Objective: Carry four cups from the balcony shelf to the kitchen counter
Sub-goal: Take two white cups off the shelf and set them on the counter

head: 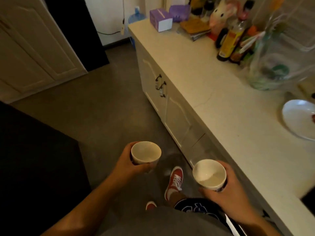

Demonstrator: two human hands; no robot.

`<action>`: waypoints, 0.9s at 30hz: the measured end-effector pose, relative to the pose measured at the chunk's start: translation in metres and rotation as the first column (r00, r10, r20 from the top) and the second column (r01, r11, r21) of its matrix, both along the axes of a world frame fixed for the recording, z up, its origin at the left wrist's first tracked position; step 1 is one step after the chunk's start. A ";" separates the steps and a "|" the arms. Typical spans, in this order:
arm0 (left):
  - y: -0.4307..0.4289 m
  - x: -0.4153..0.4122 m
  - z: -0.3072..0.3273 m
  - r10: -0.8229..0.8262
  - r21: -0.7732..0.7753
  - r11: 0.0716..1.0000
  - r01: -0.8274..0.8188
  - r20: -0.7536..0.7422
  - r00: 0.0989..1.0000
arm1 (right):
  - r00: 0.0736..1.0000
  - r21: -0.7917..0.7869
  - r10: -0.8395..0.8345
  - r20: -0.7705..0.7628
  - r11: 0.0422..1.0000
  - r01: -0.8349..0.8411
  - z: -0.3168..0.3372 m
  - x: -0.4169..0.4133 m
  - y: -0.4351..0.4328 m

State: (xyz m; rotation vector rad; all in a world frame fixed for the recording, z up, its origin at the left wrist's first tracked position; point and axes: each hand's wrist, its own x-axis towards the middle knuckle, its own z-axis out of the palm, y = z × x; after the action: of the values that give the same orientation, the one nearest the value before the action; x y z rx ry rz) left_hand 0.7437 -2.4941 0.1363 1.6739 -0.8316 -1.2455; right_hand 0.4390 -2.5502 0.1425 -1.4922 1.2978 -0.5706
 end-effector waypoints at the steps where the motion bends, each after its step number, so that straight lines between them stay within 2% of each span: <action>1: -0.018 0.000 -0.002 -0.010 0.000 1.000 0.010 -0.005 1.000 | 1.000 -0.010 -0.019 -0.004 1.000 0.019 -0.002 0.001 -0.013; 9: -0.147 0.008 0.008 -0.047 0.008 0.999 0.047 0.008 0.999 | 1.000 -0.031 -0.024 -0.010 0.999 0.024 -0.008 0.024 -0.142; 13: -0.205 0.014 0.023 -0.081 -0.025 0.996 0.083 0.057 0.995 | 1.000 -0.042 -0.003 -0.006 0.999 0.003 0.000 0.041 -0.204; 18: -0.269 0.029 0.034 -0.109 -0.065 0.992 0.112 0.042 0.993 | 0.999 -0.067 -0.033 0.000 0.997 0.033 0.004 0.059 -0.262; 23: -0.341 0.057 0.034 -0.222 -0.052 0.973 0.223 0.015 0.975 | 0.993 -0.111 -0.120 -0.015 0.987 0.117 0.006 0.078 -0.306; 27: -0.410 0.082 0.025 -0.359 -0.066 0.929 0.365 0.089 0.929 | 0.965 -0.121 -0.260 -0.032 0.959 0.255 0.004 0.100 -0.334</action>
State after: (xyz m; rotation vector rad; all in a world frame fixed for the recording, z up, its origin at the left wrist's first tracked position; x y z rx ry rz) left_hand 0.8257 -2.9044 0.1609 1.5533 -1.2655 -1.3786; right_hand 0.5391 -2.8843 0.1470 -1.4467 1.5318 -0.7950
